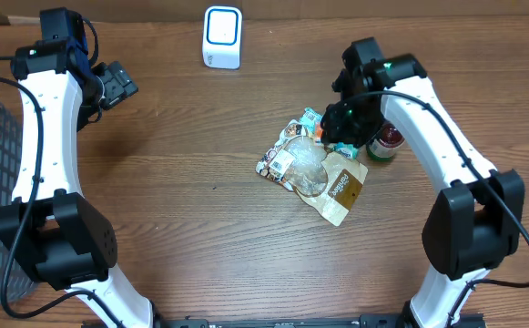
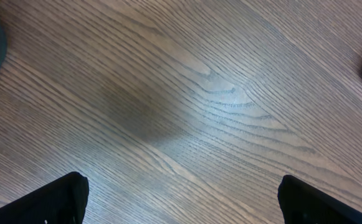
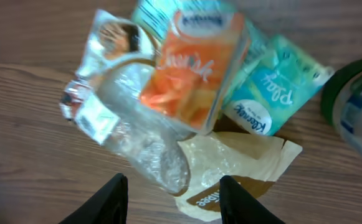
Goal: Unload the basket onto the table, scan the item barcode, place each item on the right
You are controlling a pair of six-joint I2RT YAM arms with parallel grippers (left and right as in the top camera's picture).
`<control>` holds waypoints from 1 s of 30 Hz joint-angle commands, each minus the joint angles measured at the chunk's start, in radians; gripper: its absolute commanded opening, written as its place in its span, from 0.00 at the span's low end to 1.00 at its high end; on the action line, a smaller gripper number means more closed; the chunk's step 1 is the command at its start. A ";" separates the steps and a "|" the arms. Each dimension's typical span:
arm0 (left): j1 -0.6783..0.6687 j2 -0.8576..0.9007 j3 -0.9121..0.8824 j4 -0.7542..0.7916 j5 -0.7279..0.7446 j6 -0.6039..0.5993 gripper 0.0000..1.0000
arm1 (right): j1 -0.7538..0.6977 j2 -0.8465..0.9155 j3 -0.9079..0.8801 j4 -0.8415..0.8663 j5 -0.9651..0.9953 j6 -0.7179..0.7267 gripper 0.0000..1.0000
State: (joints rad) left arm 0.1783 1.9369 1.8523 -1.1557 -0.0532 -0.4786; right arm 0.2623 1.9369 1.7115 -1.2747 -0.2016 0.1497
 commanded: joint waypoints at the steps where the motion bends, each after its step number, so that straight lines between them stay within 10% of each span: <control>1: -0.002 -0.016 0.016 0.001 -0.006 0.011 1.00 | -0.006 -0.142 0.116 -0.020 -0.010 -0.001 0.46; 4: -0.002 -0.016 0.016 0.001 -0.006 0.011 1.00 | -0.006 -0.241 0.191 -0.060 -0.010 0.000 0.61; 7: -0.002 -0.016 0.016 0.001 -0.006 0.011 1.00 | -0.006 -0.352 0.253 -0.094 -0.010 0.000 1.00; 30: -0.002 -0.016 0.016 0.001 -0.006 0.011 1.00 | -0.039 -0.777 0.134 -0.037 0.272 0.006 1.00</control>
State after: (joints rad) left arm 0.1783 1.9369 1.8523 -1.1557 -0.0532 -0.4786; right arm 0.2485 1.2255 1.9316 -1.3773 0.0334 0.1535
